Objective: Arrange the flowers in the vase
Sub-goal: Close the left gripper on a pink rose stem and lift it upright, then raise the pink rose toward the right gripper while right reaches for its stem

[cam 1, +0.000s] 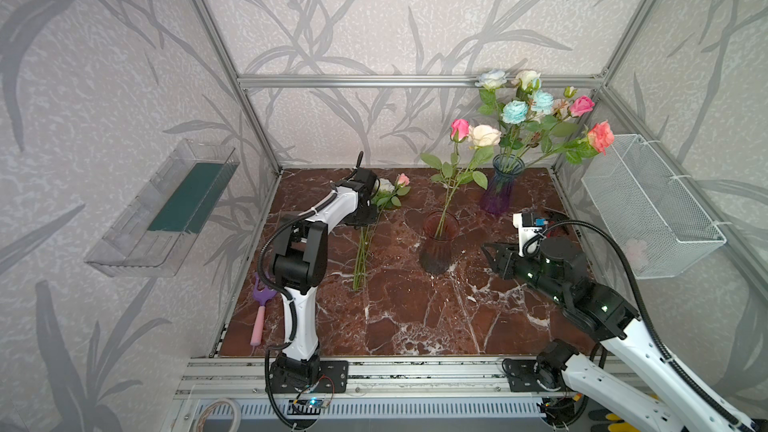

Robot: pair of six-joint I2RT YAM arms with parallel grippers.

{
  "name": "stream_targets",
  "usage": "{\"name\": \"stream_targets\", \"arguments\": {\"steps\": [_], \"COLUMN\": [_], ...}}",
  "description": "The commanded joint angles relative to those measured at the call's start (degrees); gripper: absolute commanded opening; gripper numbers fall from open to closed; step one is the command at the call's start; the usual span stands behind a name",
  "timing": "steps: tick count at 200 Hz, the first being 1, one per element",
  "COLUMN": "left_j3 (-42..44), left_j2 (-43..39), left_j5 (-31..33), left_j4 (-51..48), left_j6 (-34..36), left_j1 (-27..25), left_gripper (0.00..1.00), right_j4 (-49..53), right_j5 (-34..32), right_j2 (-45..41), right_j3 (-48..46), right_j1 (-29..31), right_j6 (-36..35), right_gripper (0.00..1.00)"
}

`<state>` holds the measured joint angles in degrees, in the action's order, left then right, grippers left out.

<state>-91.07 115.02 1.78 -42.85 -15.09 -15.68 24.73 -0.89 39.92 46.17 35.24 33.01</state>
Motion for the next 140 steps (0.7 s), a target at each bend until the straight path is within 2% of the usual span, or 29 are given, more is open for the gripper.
{"name": "stream_targets", "arguments": {"steps": [1,44,79,92,118,140], "left_j3": [1.3,8.4,13.8,16.9,24.0,25.4], "left_j2": [-10.0,-21.8,-33.0,-37.6,-44.8,-47.8], "left_j5": [-2.5,-8.9,-17.9,-23.5,-39.0,-44.7], "left_j4": [0.7,9.1,18.9,24.8,39.2,41.9], "left_j6": [-0.8,-1.2,-1.2,-1.3,-4.3,-3.3], "left_j1": [0.2,0.2,-0.1,-0.6,-2.7,-6.8], "left_gripper": [0.00,0.00,0.00,0.00,0.00,0.00], "right_j4": [0.0,1.5,2.2,1.8,-0.9,-3.1], "right_j5": [0.0,-0.3,1.2,1.8,2.4,-0.5], "right_j2": [-0.9,-1.1,-0.1,1.2,6.2,12.4], "right_j3": [2.6,5.1,9.6,11.5,15.9,21.7], "right_j1": [0.1,0.2,0.6,1.2,4.8,11.7], "right_j6": [-0.6,-0.8,-1.2,-1.4,-2.2,-5.4], "right_gripper": [0.43,0.43,0.43,0.43,0.44,0.45]}}
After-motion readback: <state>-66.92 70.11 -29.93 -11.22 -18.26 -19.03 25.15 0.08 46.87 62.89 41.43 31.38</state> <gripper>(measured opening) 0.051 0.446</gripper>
